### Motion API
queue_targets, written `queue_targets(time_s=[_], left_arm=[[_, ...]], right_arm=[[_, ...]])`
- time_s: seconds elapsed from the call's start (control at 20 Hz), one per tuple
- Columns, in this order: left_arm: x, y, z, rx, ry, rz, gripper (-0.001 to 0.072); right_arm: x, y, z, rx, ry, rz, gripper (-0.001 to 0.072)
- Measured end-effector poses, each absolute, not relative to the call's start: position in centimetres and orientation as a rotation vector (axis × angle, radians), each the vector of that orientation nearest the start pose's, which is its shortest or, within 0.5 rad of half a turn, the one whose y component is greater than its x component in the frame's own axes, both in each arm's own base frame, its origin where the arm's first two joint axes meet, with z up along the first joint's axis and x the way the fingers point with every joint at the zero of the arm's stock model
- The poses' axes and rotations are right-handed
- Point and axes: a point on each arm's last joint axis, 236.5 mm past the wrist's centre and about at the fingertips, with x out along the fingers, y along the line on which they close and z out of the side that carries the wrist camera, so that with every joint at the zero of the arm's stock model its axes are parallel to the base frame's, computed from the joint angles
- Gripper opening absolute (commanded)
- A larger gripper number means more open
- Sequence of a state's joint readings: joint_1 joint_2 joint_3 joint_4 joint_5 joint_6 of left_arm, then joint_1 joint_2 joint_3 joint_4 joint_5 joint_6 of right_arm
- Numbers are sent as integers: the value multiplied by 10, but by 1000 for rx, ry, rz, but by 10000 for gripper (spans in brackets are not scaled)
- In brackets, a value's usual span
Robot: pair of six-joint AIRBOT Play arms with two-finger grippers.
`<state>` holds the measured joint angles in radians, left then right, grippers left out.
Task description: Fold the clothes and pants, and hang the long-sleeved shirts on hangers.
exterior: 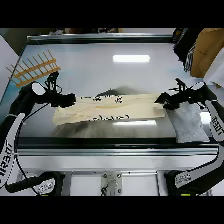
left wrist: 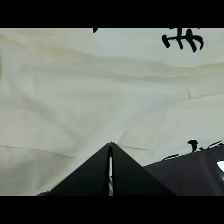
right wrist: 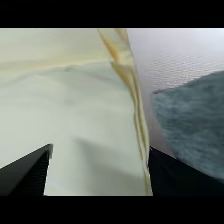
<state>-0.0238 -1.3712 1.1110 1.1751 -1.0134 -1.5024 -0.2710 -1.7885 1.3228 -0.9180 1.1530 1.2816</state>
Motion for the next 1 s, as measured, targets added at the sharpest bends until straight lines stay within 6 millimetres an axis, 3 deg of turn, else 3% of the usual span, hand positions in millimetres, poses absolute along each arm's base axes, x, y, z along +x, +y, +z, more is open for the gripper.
queue_targets(time_s=[0.05,0.1,0.15,0.2,0.3,0.35,0.4,0.6,0.7,0.85,1.0], left_arm=[[402,-88,-20,-319,1251,-220,6],[402,-88,-21,-318,1251,-221,6],[402,-88,-20,-317,1249,-221,6],[402,-89,-20,-317,1249,-222,6],[402,-89,-20,-316,1248,-222,6],[403,-89,-20,-316,1247,-222,6],[403,-89,-20,-316,1246,-222,6],[402,-98,-20,-302,1246,-241,6],[402,-110,-19,-285,1238,-263,6],[410,-139,-24,-261,1234,-304,5],[424,-181,-33,-215,1244,-373,5]], right_arm=[[442,18,-106,660,1396,254,573],[442,21,-107,661,1399,260,407],[442,25,-109,668,1402,266,294],[441,28,-110,670,1408,270,242],[441,31,-111,668,1411,274,223],[441,32,-111,668,1412,276,163],[441,33,-112,666,1413,278,14],[442,35,-108,651,1406,298,10],[443,35,-96,632,1389,310,9],[446,30,-63,562,1357,330,9],[448,30,-16,512,1331,354,9]])
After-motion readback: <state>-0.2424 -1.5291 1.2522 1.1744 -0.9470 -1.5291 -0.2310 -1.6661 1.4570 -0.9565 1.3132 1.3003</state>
